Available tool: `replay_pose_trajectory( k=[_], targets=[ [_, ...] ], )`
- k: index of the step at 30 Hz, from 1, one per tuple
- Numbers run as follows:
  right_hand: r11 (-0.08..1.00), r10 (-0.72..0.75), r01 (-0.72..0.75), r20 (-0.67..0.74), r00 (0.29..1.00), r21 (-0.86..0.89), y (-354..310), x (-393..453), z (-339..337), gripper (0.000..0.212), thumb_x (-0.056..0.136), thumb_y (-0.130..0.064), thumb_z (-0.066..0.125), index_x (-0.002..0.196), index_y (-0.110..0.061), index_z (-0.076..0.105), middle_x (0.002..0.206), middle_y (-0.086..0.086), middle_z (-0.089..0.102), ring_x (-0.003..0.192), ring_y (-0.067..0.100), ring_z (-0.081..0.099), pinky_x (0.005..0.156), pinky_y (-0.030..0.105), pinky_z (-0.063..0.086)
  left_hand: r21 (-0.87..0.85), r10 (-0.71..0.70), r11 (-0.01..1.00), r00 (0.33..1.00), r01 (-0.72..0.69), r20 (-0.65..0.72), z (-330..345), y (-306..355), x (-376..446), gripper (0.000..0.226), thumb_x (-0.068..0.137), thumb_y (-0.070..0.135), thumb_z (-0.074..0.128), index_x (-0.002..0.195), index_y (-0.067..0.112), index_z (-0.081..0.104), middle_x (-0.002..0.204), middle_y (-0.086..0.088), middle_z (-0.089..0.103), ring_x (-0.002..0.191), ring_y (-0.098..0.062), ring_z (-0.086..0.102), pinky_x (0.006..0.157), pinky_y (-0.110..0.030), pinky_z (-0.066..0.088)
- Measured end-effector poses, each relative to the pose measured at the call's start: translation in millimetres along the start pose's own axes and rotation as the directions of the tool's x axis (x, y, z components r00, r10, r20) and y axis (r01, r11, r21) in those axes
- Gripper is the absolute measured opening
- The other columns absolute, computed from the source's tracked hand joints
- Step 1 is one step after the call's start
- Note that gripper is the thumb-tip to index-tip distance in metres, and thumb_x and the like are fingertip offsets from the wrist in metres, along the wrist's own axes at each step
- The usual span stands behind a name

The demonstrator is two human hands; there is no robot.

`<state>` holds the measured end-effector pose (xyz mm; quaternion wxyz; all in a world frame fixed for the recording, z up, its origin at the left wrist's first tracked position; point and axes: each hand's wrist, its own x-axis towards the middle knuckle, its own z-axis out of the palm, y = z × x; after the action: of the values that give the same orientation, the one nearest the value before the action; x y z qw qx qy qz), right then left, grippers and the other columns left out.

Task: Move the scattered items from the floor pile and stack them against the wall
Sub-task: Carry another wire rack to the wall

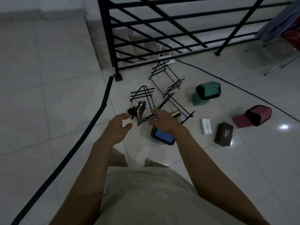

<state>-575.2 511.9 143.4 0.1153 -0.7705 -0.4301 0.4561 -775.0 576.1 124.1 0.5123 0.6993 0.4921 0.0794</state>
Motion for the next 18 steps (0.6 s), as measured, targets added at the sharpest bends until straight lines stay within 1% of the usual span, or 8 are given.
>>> replay_pose_trajectory(
  k=[3, 6, 8, 11, 14, 16, 18],
  targets=[
    [0.999, 0.039, -0.039, -0.02, 0.999, 0.015, -12, 19, 1, 0.06, 0.095, -0.029, 0.061, 0.147, -0.015, 0.036, 0.145, 0.013, 0.041, 0.128, 0.027, 0.044, 0.098, 0.027, 0.037, 0.043, 0.008, 0.999, 0.995, -0.012, 0.101, -13, -7, 25, 0.039, 0.094, 0.02, 0.06, 0.132, 0.018, 0.052, 0.134, -0.001, 0.049, 0.115, -0.01, 0.043, 0.099, -0.022, 0.034],
    [0.994, 0.097, -0.093, -0.059, 0.994, 0.06, -22, 40, 6, 0.06, 0.095, -0.031, 0.06, 0.148, -0.015, 0.036, 0.146, 0.012, 0.04, 0.128, 0.026, 0.045, 0.097, 0.024, 0.036, 0.047, 0.011, 0.999, 0.98, -0.021, 0.198, -34, -18, 56, 0.04, 0.094, 0.021, 0.06, 0.133, 0.019, 0.052, 0.136, -0.003, 0.049, 0.122, -0.017, 0.045, 0.099, -0.021, 0.033],
    [0.989, 0.126, -0.117, -0.103, 0.987, 0.093, -32, 57, 12, 0.058, 0.096, -0.03, 0.059, 0.147, -0.013, 0.037, 0.142, 0.013, 0.043, 0.123, 0.025, 0.047, 0.095, 0.022, 0.036, 0.103, 0.022, 0.993, 0.963, -0.051, 0.267, -54, -24, 85, 0.04, 0.094, 0.021, 0.059, 0.133, 0.02, 0.051, 0.137, -0.005, 0.049, 0.124, -0.019, 0.045, 0.098, -0.021, 0.033],
    [0.971, 0.189, -0.17, -0.111, 0.976, 0.167, -47, 83, 30, 0.057, 0.096, -0.029, 0.058, 0.147, -0.014, 0.036, 0.144, 0.013, 0.04, 0.126, 0.025, 0.044, 0.101, 0.027, 0.037, 0.169, 0.031, 0.981, 0.932, -0.098, 0.361, -82, -34, 126, 0.04, 0.095, 0.021, 0.059, 0.134, 0.021, 0.051, 0.136, -0.005, 0.05, 0.119, -0.015, 0.046, 0.096, -0.02, 0.033],
    [0.963, 0.22, -0.194, -0.131, 0.967, 0.187, -59, 115, 48, 0.057, 0.097, -0.03, 0.056, 0.148, -0.014, 0.035, 0.143, 0.013, 0.04, 0.127, 0.025, 0.042, 0.098, 0.024, 0.034, 0.201, 0.057, 0.966, 0.897, -0.16, 0.439, -98, -50, 168, 0.04, 0.095, 0.021, 0.058, 0.134, 0.019, 0.051, 0.136, -0.005, 0.05, 0.114, -0.008, 0.043, 0.097, -0.018, 0.032],
    [0.956, 0.228, -0.195, -0.14, 0.964, 0.22, -62, 140, 63, 0.054, 0.098, -0.027, 0.056, 0.146, -0.012, 0.037, 0.14, 0.015, 0.042, 0.126, 0.025, 0.042, 0.096, 0.023, 0.033, 0.246, 0.044, 0.952, 0.877, -0.182, 0.479, -102, -67, 193, 0.04, 0.096, 0.02, 0.057, 0.135, 0.018, 0.05, 0.137, -0.005, 0.05, 0.116, -0.01, 0.044, 0.097, -0.018, 0.032],
    [0.951, 0.238, -0.203, -0.136, 0.962, 0.235, -56, 168, 82, 0.052, 0.097, -0.026, 0.057, 0.145, -0.011, 0.039, 0.142, 0.017, 0.042, 0.128, 0.026, 0.041, 0.101, 0.026, 0.033, 0.29, 0.013, 0.939, 0.863, -0.184, 0.506, -99, -90, 216, 0.039, 0.095, 0.021, 0.057, 0.134, 0.018, 0.051, 0.137, -0.005, 0.05, 0.119, -0.014, 0.046, 0.097, -0.019, 0.033]
  ],
)
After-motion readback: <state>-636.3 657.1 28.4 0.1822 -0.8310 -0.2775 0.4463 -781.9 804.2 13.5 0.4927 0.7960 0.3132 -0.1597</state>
